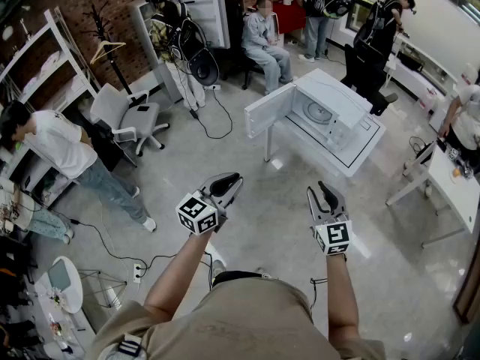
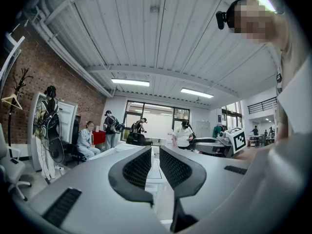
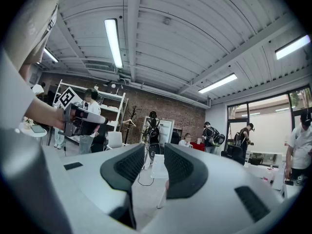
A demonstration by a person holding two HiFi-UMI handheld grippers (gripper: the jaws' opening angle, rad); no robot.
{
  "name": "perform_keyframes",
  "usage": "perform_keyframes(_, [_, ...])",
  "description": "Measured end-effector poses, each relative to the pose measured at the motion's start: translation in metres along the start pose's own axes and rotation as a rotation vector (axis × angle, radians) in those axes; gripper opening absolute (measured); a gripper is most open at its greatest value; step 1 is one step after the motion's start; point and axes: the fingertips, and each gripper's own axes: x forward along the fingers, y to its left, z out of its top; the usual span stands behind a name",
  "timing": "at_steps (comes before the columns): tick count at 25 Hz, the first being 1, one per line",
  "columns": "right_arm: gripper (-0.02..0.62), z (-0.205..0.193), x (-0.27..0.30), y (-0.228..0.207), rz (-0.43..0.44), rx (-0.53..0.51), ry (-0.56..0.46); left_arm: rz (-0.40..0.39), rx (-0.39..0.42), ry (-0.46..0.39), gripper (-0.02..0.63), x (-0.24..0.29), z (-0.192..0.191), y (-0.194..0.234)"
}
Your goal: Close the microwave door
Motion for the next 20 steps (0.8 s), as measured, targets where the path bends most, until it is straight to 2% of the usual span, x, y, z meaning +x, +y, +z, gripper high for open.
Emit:
perform_keyframes(8, [0.129, -0.0037, 0.0039, 0.0010, -0.002, -0.029, 0.013, 0.005, 0.002, 0.000, 0.040, 0.0027, -0.0021, 0.0032])
perform_keyframes(13, [0.129, 0.0043, 0.0036, 0.0061, 0.033, 0.020, -0.031, 0.010, 0.001, 0.009, 0.040, 0.0018, -0.0026, 0.0056])
perform_keyframes(20, [0.129, 0.0060, 0.0068, 0.0067, 0.019, -0.014, -0.023, 0.021, 0.003, 0.022, 0.040, 0.0020, -0.0026, 0.0051])
